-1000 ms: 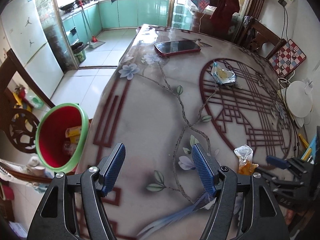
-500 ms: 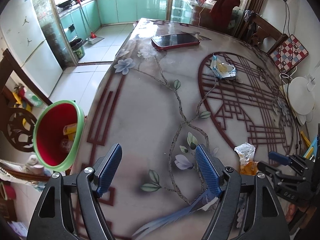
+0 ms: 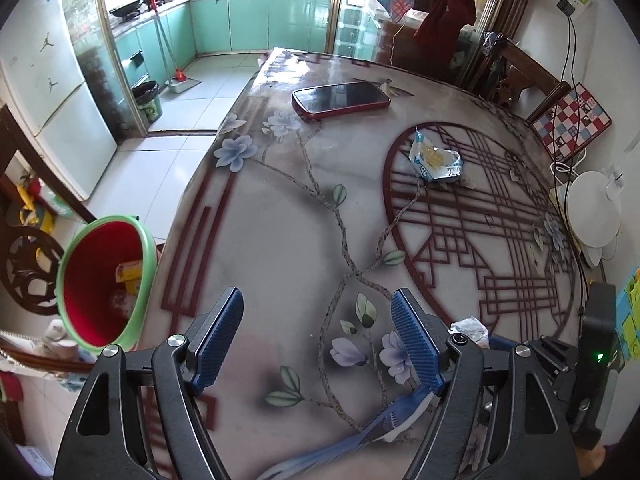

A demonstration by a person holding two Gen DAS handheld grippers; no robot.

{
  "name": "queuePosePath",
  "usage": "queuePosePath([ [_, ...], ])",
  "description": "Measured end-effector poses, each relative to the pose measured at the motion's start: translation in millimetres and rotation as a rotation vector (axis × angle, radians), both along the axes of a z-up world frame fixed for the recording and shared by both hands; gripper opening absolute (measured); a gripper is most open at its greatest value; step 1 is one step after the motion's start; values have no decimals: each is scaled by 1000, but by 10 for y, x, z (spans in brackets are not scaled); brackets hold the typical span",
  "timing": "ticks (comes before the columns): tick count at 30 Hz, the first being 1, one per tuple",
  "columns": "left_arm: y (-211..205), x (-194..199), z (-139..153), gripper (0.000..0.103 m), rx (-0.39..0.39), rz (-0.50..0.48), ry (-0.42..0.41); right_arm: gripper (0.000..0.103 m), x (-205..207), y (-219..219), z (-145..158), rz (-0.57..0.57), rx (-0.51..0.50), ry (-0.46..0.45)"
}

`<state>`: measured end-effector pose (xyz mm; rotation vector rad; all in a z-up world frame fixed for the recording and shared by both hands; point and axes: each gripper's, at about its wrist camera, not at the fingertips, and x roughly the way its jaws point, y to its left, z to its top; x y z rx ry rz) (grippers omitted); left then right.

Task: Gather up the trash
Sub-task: 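Grasp the orange-white snack wrapper with the right gripper while the left grasps the blue-white milk pouch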

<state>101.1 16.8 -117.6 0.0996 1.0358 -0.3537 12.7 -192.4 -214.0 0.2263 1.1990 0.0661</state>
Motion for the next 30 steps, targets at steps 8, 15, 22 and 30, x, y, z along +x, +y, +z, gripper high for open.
queuePosePath([
  [8,-305,206,-104,76,21,-49,13,32,-99,-216,97,-59,19,-57],
  [15,-855,533,-160,77,21,-125,-21,30,-198,-555,220,-128,6,-84],
  [22,-1458,899,-287,80,-30,-143,23,30,-216,-903,161,-182,6,-74],
  [30,-2063,1334,-596,81,-4,-151,52,30,-301,-1181,79,-254,37,-65],
])
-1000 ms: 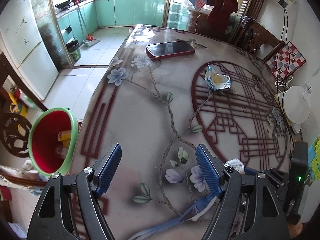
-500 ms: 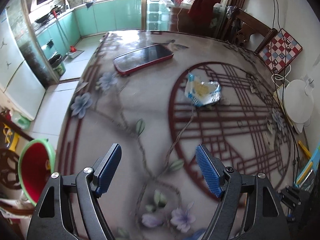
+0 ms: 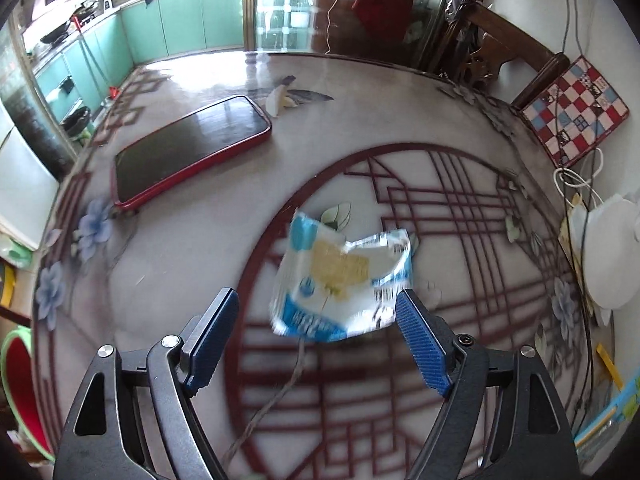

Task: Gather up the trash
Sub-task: 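Grasp the orange-white snack wrapper with the right gripper while the left grasps the blue-white milk pouch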

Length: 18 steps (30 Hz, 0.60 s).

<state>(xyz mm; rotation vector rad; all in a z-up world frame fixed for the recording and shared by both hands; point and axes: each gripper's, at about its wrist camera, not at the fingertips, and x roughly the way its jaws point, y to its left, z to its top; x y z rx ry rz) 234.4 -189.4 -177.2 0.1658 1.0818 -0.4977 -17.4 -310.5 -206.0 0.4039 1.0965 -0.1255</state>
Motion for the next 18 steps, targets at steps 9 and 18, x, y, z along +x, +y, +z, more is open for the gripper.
queuePosePath([
  [9,-268,191,-242,58,1,44,55,30,79,-49,-20,36,-30,-6],
  [18,-249,-32,-144,5,45,-5,-42,30,105,-16,-23,45,-36,-4],
])
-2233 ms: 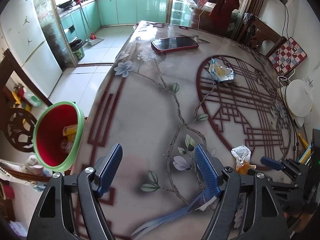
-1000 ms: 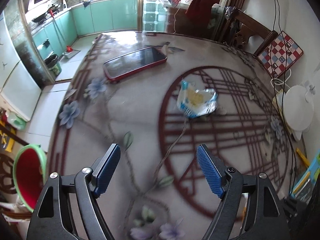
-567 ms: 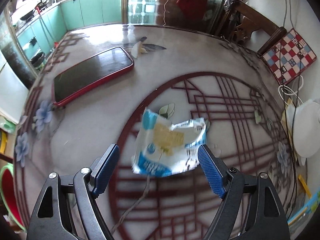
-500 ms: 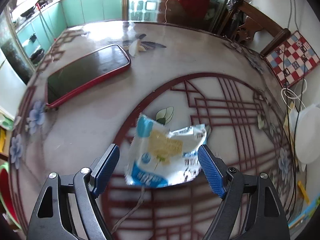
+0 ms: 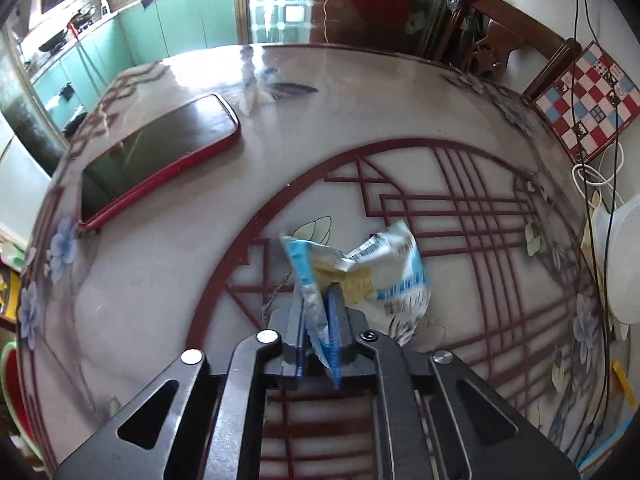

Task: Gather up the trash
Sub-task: 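Grasp the orange-white snack wrapper with the right gripper while the left grasps the blue-white milk pouch, then carry wrapper and milk pouch over the red bucket and open both grippers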

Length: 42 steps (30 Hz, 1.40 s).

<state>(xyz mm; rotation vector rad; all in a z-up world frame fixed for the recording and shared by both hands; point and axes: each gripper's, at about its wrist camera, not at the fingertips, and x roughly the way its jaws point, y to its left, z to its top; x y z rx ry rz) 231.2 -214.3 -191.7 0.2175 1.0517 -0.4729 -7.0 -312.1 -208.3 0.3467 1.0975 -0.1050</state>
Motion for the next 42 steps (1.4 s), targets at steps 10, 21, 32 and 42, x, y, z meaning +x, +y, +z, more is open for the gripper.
queuePosePath([
  [10,510,-730,293,3,12,-67,-78,30,-103,-21,53,-67,45,14],
  [21,1130,-1236,388,3,19,-43,-17,30,-147,160,265,-53,4,-16],
  [32,1406,-1506,429,3,14,-39,-6,30,-169,356,395,-50,-10,-44],
  [42,1599,-1548,455,3,15,-35,-11,30,-152,477,493,-36,-24,-65],
])
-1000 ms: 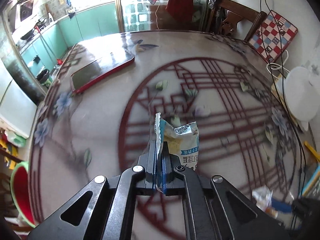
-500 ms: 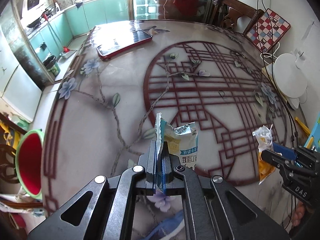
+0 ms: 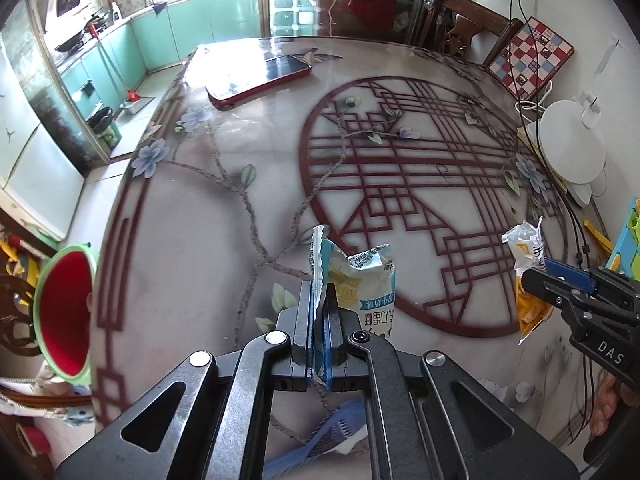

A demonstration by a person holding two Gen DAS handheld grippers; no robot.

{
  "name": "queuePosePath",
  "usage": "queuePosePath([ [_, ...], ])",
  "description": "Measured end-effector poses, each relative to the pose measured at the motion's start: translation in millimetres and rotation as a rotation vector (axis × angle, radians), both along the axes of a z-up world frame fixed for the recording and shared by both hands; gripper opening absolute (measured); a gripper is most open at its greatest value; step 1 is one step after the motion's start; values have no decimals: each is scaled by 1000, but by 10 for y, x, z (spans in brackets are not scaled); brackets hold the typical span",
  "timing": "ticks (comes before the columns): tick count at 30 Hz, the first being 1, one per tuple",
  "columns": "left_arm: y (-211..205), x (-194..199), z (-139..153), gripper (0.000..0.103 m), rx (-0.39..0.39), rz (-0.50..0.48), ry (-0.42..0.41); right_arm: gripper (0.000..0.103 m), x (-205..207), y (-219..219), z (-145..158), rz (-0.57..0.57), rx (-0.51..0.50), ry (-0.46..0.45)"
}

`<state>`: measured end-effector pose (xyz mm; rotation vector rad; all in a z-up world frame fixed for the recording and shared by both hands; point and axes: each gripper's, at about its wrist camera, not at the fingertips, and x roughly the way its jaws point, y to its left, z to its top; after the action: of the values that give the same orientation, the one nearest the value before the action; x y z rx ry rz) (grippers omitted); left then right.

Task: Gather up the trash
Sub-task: 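Carry wrapper and milk pouch over the red bucket and open both grippers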

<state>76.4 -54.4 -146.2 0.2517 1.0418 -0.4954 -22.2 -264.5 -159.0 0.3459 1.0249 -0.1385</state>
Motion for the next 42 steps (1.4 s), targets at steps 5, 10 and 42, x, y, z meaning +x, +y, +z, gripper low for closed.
queuePosePath([
  [5,258,72,84,3,-1,52,-39,30,84,130,79,31,-14,-15],
  [10,525,141,122,3,5,102,-50,30,191,305,164,61,-18,-37],
  [42,2106,505,236,3,-9,320,-76,30,949,1865,577,298,-73,-107],
])
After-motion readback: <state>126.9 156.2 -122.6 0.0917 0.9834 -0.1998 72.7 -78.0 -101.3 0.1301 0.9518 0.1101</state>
